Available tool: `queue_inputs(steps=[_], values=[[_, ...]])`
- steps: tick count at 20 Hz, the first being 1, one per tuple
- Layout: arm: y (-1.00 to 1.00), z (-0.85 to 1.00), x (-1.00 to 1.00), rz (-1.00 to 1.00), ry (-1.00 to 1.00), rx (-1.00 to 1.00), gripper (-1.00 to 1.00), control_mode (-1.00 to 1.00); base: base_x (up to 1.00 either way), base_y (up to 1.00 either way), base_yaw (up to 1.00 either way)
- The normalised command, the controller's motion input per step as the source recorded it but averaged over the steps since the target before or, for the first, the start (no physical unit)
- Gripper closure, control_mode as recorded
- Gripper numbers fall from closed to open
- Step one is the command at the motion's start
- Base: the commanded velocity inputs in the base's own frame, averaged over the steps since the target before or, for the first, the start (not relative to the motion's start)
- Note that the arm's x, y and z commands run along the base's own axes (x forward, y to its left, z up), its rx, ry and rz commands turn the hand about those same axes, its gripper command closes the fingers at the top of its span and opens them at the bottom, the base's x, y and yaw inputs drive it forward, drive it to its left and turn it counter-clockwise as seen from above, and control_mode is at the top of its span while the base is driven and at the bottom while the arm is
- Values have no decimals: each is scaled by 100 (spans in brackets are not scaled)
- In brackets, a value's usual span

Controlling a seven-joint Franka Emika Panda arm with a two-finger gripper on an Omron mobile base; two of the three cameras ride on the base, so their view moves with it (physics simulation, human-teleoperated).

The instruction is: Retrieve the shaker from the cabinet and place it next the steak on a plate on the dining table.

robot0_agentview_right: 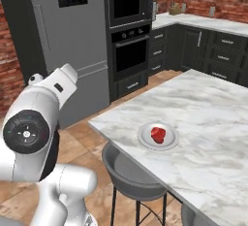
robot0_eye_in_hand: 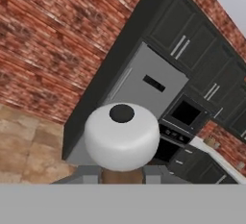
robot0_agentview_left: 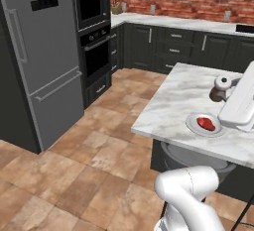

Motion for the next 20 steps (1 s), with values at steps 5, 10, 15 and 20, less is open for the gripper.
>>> queue_inputs(steps=[5,10,15,20], values=[[-69,-11,13,-11,1,0,100,-100,0,0,0],[-69,-15,20,-5,3,0,100,-100,0,0,0],[-72,-26,6,0,1,2,100,-100,0,0,0],[-70,-43,14,-6,7,10,100,-100,0,0,0]])
